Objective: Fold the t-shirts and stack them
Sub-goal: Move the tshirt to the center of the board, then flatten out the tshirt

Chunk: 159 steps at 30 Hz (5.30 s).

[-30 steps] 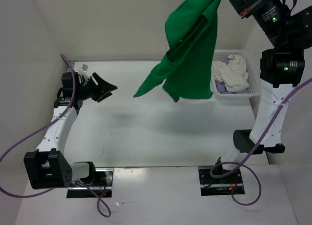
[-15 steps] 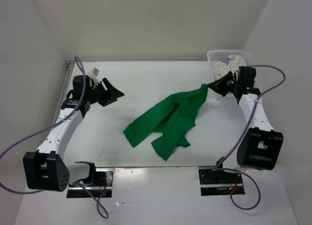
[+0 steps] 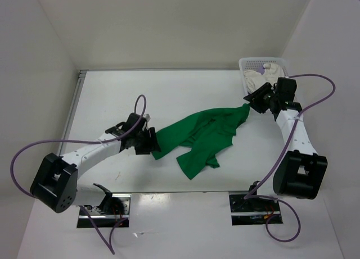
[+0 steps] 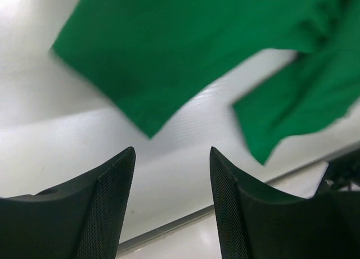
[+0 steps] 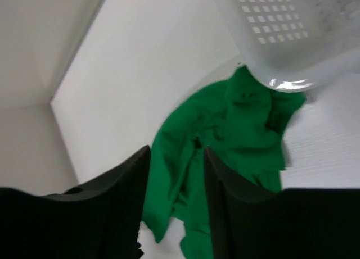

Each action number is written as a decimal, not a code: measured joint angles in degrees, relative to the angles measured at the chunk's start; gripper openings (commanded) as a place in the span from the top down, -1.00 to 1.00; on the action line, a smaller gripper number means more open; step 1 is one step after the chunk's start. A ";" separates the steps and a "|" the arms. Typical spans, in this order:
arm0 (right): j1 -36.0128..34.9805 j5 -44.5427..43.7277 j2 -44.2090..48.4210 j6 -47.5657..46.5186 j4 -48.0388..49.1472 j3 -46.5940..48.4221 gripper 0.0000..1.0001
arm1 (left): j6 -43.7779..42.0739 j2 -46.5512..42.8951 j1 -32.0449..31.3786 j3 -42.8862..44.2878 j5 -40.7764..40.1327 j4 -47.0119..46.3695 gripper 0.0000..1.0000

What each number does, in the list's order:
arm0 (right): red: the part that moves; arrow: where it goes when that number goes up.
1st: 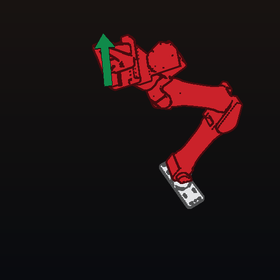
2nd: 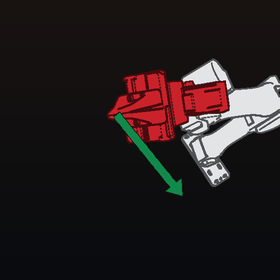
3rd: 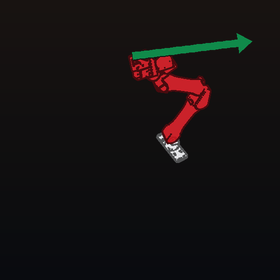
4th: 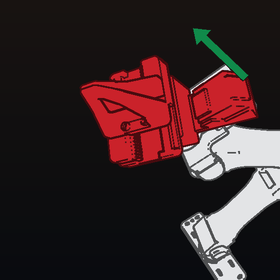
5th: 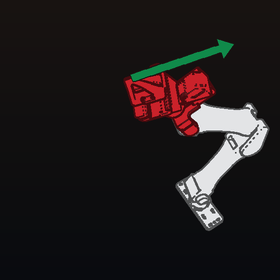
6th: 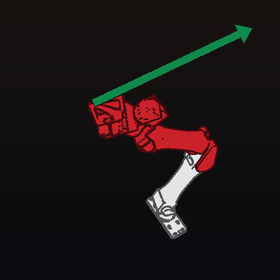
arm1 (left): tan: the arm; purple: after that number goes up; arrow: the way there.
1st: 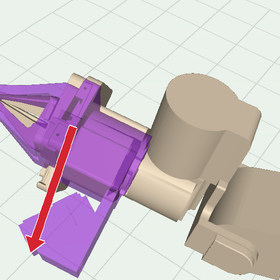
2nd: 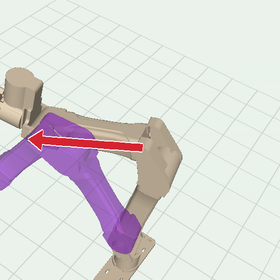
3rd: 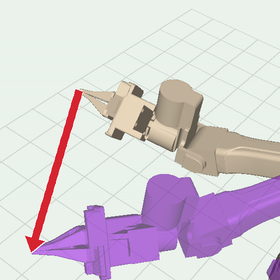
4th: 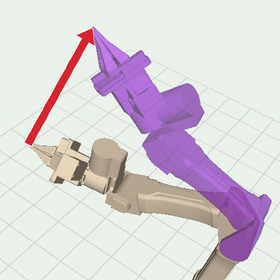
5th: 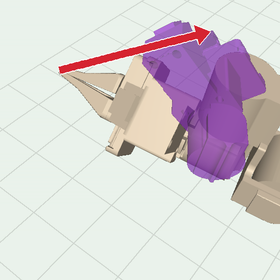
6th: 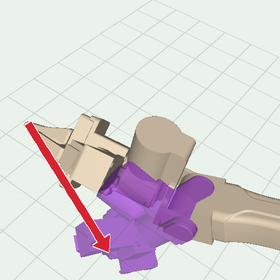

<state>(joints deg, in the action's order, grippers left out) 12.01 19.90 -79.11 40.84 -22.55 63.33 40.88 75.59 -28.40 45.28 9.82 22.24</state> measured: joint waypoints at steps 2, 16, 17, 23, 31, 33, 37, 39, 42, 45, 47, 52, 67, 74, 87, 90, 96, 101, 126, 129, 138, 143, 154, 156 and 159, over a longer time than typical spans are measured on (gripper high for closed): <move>-0.33 -1.53 0.22 -1.29 -1.29 0.00 -0.09 | 3.28 -0.44 0.22 -4.11 -1.68 -0.55 -0.26; -28.41 -6.12 9.99 2.84 -5.84 -19.15 0.32 | 18.25 4.24 0.37 -10.67 -0.96 -13.18 0.14; -28.72 -6.23 10.58 3.10 -6.19 -20.15 0.21 | 18.53 4.44 0.44 -10.67 -1.05 -13.70 0.27; -29.31 -8.33 14.03 6.97 -6.45 -24.37 -0.10 | 19.50 6.56 1.25 -10.67 -0.87 -15.02 0.94; -29.44 -14.71 6.67 8.81 -5.79 -24.28 -0.16 | 17.51 0.28 8.79 -2.14 0.20 -12.39 1.00; -28.02 -16.92 6.67 8.76 -6.29 -23.34 -0.18 | 17.33 -1.20 9.88 -0.37 0.76 -12.98 1.00; -20.57 -20.74 3.87 6.38 -5.92 -17.94 -0.18 | 17.22 -3.61 10.64 0.24 1.84 -12.90 1.00; -17.81 -22.34 0.24 5.20 -4.57 -14.78 -0.21 | 16.83 -3.67 10.67 0.24 2.21 -12.50 1.00; -15.76 -24.46 -4.81 3.96 -3.32 -12.20 -0.21 | 16.33 -3.67 10.71 0.24 2.64 -11.80 1.00; -14.51 -25.44 -9.11 2.71 -2.86 -10.93 -0.18 | 16.22 -3.65 11.04 0.24 3.30 -11.80 1.00; -14.01 -25.22 -11.50 2.10 -2.49 -10.08 -0.15 | 16.13 -3.65 11.13 0.24 3.56 -11.78 1.00; -14.71 -23.15 -14.82 0.94 -0.22 -9.53 0.28 | 16.06 -3.28 11.15 0.31 4.55 -11.93 1.00; -24.85 -22.32 -4.59 -0.74 -12.46 14.40 1.00 | 14.45 -6.19 27.19 17.38 10.88 -5.70 1.00; -26.60 -18.56 7.85 -2.86 -17.25 44.74 1.00 | 10.67 -7.37 30.10 43.28 13.07 -1.84 1.00; -26.60 -8.39 0.96 -3.80 -23.15 82.93 1.00 | 0.28 -7.26 31.26 82.64 1.62 11.04 1.00; -26.60 -7.39 -2.27 -3.43 -23.12 86.36 1.00 | -1.31 -7.41 31.26 84.02 -0.42 11.19 1.00; -24.06 -6.73 -5.44 -3.65 -20.13 76.17 1.00 | -1.86 -6.60 31.26 67.10 -0.37 6.45 1.00; -22.47 -6.88 -20.72 -4.87 -17.31 76.22 1.00 | -1.70 5.42 32.00 53.55 1.14 2.49 1.00; -22.36 -8.24 -37.11 -7.65 -15.82 62.84 0.53 | -4.33 16.57 35.41 37.16 -2.62 -6.03 -0.52; -22.34 -8.26 -25.38 -7.87 -11.89 43.65 0.99 | -3.91 8.15 38.25 23.82 -2.86 -6.45 -0.03; -24.11 -6.23 -13.44 -5.92 -3.19 3.52 0.90 | 2.45 10.14 45.68 4.92 -2.32 -10.32 0.07; -24.37 -6.97 -7.04 -5.11 -3.06 -8.39 0.54 | 10.67 13.70 48.33 0.94 -2.16 -17.05 0.02; -24.37 -5.84 2.56 -1.18 -0.11 -18.36 0.19 | 20.81 22.27 48.57 1.25 -2.29 -28.83 0.21; -24.37 -5.73 2.93 -0.11 0.04 -19.15 0.11 | 22.08 23.23 48.57 1.36 -2.45 -30.58 0.24; -24.37 -5.70 3.85 1.29 1.09 -20.50 -0.01 | 22.88 23.85 48.57 1.36 -2.99 -31.98 0.47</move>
<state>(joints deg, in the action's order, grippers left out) -12.36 14.20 -75.26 42.13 -21.45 42.83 63.77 99.44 20.16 46.63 6.83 -9.74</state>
